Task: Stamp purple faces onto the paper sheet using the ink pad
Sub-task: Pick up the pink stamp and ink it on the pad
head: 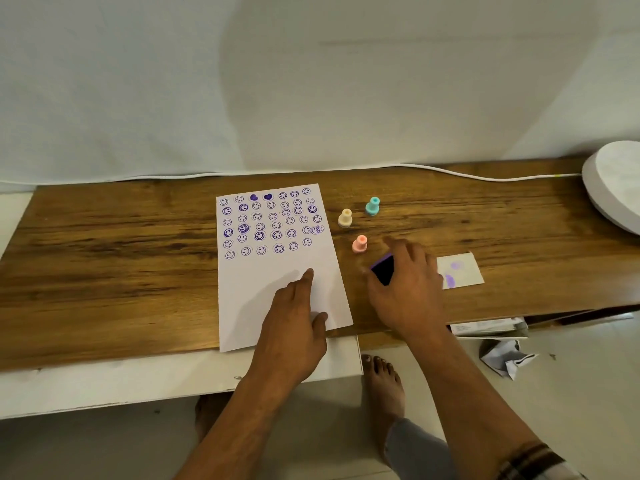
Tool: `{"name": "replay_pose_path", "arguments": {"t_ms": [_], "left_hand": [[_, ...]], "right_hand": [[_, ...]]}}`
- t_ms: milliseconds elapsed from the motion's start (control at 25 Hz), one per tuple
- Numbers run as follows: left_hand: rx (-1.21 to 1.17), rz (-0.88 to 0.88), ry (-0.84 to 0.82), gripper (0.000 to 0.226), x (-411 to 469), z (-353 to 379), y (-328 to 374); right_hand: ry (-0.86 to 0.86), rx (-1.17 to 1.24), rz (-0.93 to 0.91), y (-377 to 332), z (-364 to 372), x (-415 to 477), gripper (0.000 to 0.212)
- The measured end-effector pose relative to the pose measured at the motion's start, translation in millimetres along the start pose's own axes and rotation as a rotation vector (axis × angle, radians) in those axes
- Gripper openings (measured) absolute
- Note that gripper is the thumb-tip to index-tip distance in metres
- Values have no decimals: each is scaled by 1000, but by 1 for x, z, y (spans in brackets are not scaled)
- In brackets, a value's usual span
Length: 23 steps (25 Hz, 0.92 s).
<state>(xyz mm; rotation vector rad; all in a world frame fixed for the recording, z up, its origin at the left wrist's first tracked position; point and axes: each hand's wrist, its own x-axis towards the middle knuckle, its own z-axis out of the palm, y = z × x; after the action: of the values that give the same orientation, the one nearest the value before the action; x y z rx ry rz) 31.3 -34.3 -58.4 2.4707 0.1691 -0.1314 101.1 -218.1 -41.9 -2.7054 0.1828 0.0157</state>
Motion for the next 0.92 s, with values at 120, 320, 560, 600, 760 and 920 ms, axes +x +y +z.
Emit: {"name": "replay_pose_path", "arguments": {"t_ms": [120,320,560,600,760,920], "left_hand": [[-2,-9,-5,75,-2,4,0],[-11,-17,5,72,-2,6,-2],[-85,23,33,65,0,-5,2],[-106,20,45,63,0,-8,4],[-377,-3,134,54,1,-18,14],[-471,-5,195,44,-2,-24,20]], "right_hand": [[36,-43,-152,-19,12,4,48],[169,-24,-211,-19,22,15,23],[90,288,-121,-33,19,6,18],[22,474,-53,-37,14,3,17],[-184,912,62,-46,3,-19,23],[-198,1008,106,-41,1,-37,22]]}}
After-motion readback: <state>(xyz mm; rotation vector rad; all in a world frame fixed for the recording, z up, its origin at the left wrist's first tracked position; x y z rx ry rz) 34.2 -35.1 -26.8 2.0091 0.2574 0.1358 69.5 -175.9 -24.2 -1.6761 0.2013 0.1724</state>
